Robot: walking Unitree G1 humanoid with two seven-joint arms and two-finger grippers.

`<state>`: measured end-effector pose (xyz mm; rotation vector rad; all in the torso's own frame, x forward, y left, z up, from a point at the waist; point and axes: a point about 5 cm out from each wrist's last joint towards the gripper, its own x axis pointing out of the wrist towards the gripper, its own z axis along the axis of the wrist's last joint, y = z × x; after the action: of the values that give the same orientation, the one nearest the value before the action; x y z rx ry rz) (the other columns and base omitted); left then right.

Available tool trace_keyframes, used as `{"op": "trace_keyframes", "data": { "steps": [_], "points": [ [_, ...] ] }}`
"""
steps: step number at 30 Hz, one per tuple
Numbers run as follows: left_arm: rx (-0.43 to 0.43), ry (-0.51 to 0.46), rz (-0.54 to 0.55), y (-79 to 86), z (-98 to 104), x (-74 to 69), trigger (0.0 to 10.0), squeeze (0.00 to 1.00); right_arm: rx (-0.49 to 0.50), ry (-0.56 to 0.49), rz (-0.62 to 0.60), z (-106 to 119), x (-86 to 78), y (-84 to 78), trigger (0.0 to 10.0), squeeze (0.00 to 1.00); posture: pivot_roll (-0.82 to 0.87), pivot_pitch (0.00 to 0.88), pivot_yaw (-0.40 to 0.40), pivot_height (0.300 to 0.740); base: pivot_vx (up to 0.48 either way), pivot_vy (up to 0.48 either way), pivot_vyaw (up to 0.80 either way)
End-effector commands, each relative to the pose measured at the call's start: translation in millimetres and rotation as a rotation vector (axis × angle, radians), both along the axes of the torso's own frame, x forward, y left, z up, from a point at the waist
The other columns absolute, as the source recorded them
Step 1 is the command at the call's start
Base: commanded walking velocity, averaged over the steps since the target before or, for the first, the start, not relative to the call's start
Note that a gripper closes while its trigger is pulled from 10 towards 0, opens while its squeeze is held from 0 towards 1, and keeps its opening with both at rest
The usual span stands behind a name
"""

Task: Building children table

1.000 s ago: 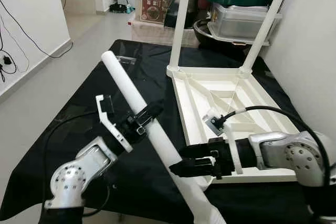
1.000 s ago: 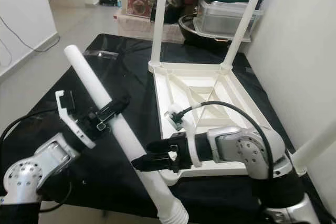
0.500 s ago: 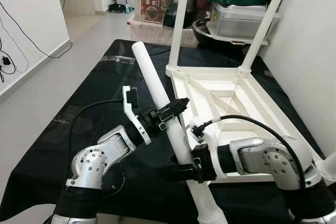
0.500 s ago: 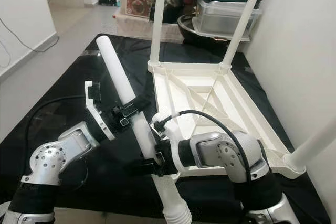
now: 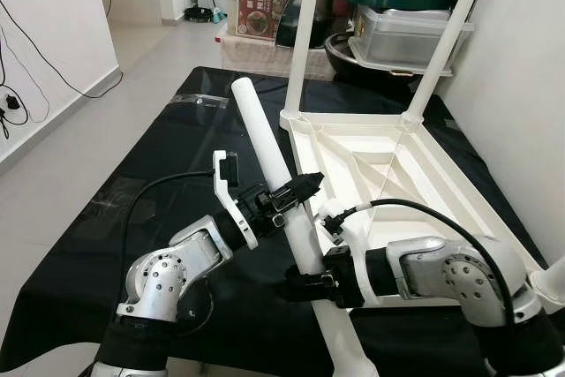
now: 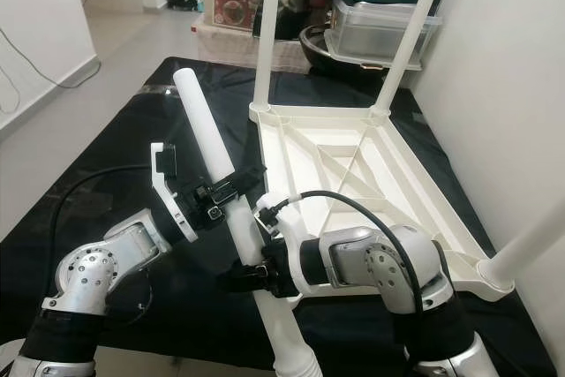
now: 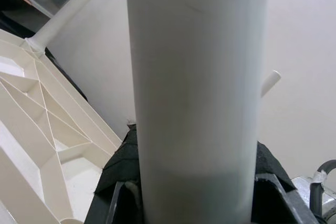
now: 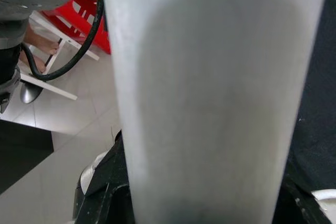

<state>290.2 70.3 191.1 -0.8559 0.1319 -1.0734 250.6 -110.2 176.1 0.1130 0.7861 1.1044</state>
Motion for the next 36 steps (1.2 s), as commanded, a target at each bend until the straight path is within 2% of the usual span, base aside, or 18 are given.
{"op": "trace_keyframes", "data": {
  "steps": [1, 12, 14, 15, 16, 18, 20, 23, 28, 29, 30, 31, 32, 34, 36],
  "points": [
    [-0.004, -0.001, 0.063, 2.1, -1.9, 5.9, 10.0, 1.0, 0.025, -0.003, 0.008, 3.0, -3.2, 0.1, 0.0, 0.0, 0.04, 0.0, -0.095, 0.74, 0.0, 0.0, 0.0],
    [-0.052, -0.058, 0.095, 11.6, 6.0, 5.5, 10.0, 1.0, 0.031, -0.017, -0.04, 6.4, 2.4, -7.4, 0.0, 0.0, 0.04, 0.0, -0.097, 0.74, 0.0, 0.0, 0.0],
    [-0.086, -0.077, 0.081, 14.8, 12.3, 2.1, 10.0, 1.0, 0.04, -0.032, -0.073, 10.2, 7.8, -12.4, 0.0, 0.0, 0.04, 0.0, -0.098, 0.74, 0.0, 0.0, 0.0],
    [-0.148, -0.107, 0.015, 19.9, 22.3, -7.4, 10.0, 1.0, 0.052, -0.055, -0.135, 16.0, 17.2, -22.3, 0.0, 0.0, 0.04, 0.0, -0.099, 0.74, 0.0, 0.0, 0.0],
    [-0.148, -0.107, 0.015, 19.9, 22.3, -7.4, 10.0, 1.0, 0.052, -0.055, -0.135, 16.0, 17.2, -22.3, 0.0, 0.0, 0.04, 0.0, -0.099, 0.74, 0.0, 0.0, 0.0],
    [-0.19, -0.134, -0.044, 25.4, 29.3, -17.2, 10.0, 1.0, 0.057, -0.073, -0.191, 19.8, 24.4, -31.9, 0.0, 0.0, 0.04, 0.0, -0.099, 0.74, 0.0, 0.0, 0.0],
    [-0.197, -0.139, -0.054, 26.4, 30.3, -18.9, 10.0, 1.0, 0.057, -0.075, -0.2, 20.3, 25.5, -33.7, 0.0, 0.0, 0.04, 0.0, -0.099, 0.74, 0.0, 0.0, 0.0],
    [-0.211, -0.166, -0.089, 37.4, 31.9, -30.9, 10.0, 1.0, 0.075, -0.113, -0.273, 30.5, 33.5, -51.2, 0.0, 0.0, 0.05, 0.0, -0.107, 0.74, 0.0, 0.0, 0.0],
    [-0.207, -0.164, -0.046, 46.5, 31.0, -31.3, 10.0, 1.0, 0.092, -0.174, -0.338, 45.3, 42.7, -66.8, 0.0, 0.0, 0.05, 0.0, -0.103, 0.74, 0.0, 0.0, 0.0],
    [-0.174, -0.135, 0.027, 51.3, 26.1, -25.3, 10.0, 0.12, 0.102, -0.236, -0.4, 58.7, 52.1, -77.1, 0.0, 0.0, 0.05, 0.0, -0.101, 0.74, 0.0, 0.0, 0.0],
    [-0.151, -0.113, 0.079, 54.8, 22.4, -21.0, 10.0, 0.0, 0.11, -0.279, -0.444, 68.5, 58.2, -84.5, 0.0, 0.0, 0.05, 0.0, -0.1, 0.74, 0.0, 0.0, 0.0],
    [-0.151, -0.113, 0.079, 54.8, 22.4, -21.0, 10.0, 0.0, 0.11, -0.279, -0.444, 68.5, 58.2, -84.5, 0.0, 0.0, 0.05, 0.0, -0.1, 0.74, 0.0, 0.0, 0.0],
    [-0.118, -0.078, 0.146, 60.0, 15.9, -15.2, 10.0, 0.0, 0.129, -0.329, -0.512, 80.5, 65.8, -93.7, 0.0, 0.0, 0.05, 0.0, -0.101, 0.74, 0.0, 0.0, 0.0],
    [-0.118, -0.078, 0.146, 60.0, 15.9, -15.2, 10.0, 0.0, 0.129, -0.329, -0.512, 80.5, 65.8, -93.7, 0.0, 0.0, 0.05, 0.0, -0.101, 0.74, 0.0, 0.0, 0.0],
    [-0.022, 0.011, 0.277, 73.1, -4.3, -5.6, 10.0, 0.0, 0.205, -0.426, -0.657, 102.7, 76.9, -110.2, 0.0, 0.0, 0.06, 0.0, -0.104, 0.74, 0.0, 0.0, 0.0]
  ]
}}
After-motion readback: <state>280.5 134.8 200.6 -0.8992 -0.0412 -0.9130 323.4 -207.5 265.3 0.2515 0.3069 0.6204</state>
